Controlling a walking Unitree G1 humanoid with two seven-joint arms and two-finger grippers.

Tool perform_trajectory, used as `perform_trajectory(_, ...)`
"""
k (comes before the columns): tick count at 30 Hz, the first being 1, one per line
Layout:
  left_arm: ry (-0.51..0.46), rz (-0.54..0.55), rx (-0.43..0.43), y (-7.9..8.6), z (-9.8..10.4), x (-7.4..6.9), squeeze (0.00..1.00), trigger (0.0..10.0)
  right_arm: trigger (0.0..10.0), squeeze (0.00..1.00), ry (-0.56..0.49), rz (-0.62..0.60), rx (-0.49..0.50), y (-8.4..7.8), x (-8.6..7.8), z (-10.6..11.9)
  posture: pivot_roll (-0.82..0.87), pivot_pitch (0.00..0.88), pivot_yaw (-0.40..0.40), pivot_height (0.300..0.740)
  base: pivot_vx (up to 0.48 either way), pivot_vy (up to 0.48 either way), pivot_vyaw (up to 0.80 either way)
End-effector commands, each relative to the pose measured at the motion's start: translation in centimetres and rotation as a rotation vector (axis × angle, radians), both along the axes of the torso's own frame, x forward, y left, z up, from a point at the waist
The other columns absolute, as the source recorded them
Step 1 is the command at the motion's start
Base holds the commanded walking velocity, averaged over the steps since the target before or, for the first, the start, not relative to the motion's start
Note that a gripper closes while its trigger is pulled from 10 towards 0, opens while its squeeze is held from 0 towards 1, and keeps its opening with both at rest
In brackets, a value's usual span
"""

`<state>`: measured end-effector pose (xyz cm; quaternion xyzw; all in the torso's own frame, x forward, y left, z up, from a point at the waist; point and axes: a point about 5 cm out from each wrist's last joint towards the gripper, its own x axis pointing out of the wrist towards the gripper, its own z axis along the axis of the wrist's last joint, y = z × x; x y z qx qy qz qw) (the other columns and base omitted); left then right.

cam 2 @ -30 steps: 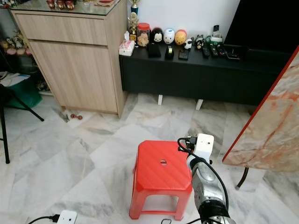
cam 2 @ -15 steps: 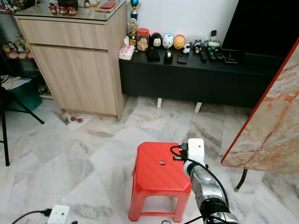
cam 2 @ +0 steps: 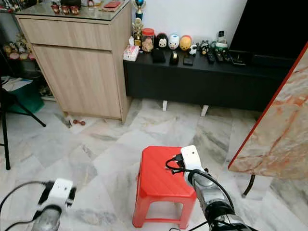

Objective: Hang keys on a hook

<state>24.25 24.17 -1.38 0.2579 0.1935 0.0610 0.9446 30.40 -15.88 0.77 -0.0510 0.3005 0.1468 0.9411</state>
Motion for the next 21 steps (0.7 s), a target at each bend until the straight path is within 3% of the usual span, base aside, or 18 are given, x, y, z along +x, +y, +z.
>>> perform_trajectory(1,-0.026,-0.082,0.005,-0.8,0.6,0.7,0.00,10.0,10.0,0.00,-0.014,0.045,0.000,-0.2,0.4,0.5,0.11,0.000,-0.101,0.740,0.000,0.000,0.00)
perform_trajectory(3,-0.087,-0.228,-0.088,-2.7,2.3,2.2,0.00,10.0,10.0,0.00,-0.015,0.178,0.021,0.3,0.7,1.2,0.11,0.000,-0.106,0.740,0.000,0.000,0.00)
perform_trajectory(4,-0.087,-0.228,-0.088,-2.7,2.3,2.2,0.00,10.0,10.0,0.00,-0.015,0.178,0.021,0.3,0.7,1.2,0.11,0.000,-0.106,0.740,0.000,0.000,0.00)
perform_trajectory(5,-0.114,-0.307,-0.093,-3.4,3.6,3.2,0.00,10.0,10.0,0.00,-0.004,0.290,-0.016,0.3,0.7,1.4,0.11,0.000,-0.108,0.740,0.000,0.000,0.00)
perform_trajectory(8,-0.104,-0.472,-0.047,-4.7,4.9,4.0,0.00,10.0,10.0,0.00,-0.003,0.466,-0.053,0.3,0.7,2.2,0.12,0.000,-0.112,0.740,0.000,0.000,0.00)
perform_trajectory(10,-0.084,-0.517,-0.047,-4.9,5.2,4.0,0.00,10.0,10.0,0.00,-0.010,0.534,-0.060,0.4,0.8,2.6,0.11,0.000,-0.114,0.740,0.000,0.000,0.00)
perform_trajectory(12,-0.051,-0.646,-0.143,-6.1,6.3,3.7,0.00,10.0,10.0,0.00,-0.035,0.724,-0.042,0.8,0.8,4.2,0.11,0.000,-0.116,0.740,0.000,0.000,0.00)
perform_trajectory(15,0.004,-0.784,-0.217,-7.3,7.2,3.0,0.00,10.0,10.0,0.00,-0.067,0.852,-0.008,1.0,0.9,5.6,0.11,0.000,-0.116,0.740,0.000,0.000,0.00)
perform_trajectory(19,0.052,-0.858,-0.227,-7.9,7.8,2.6,0.00,10.0,10.0,0.00,-0.080,0.918,0.002,1.0,1.0,6.6,0.11,0.000,-0.121,0.740,0.000,0.000,0.00)
perform_trajectory(21,0.088,-0.905,-0.238,-8.4,8.4,2.4,0.00,10.0,10.0,0.00,-0.080,1.008,0.020,1.2,0.7,7.4,0.11,0.000,-0.124,0.740,0.000,0.000,0.00)
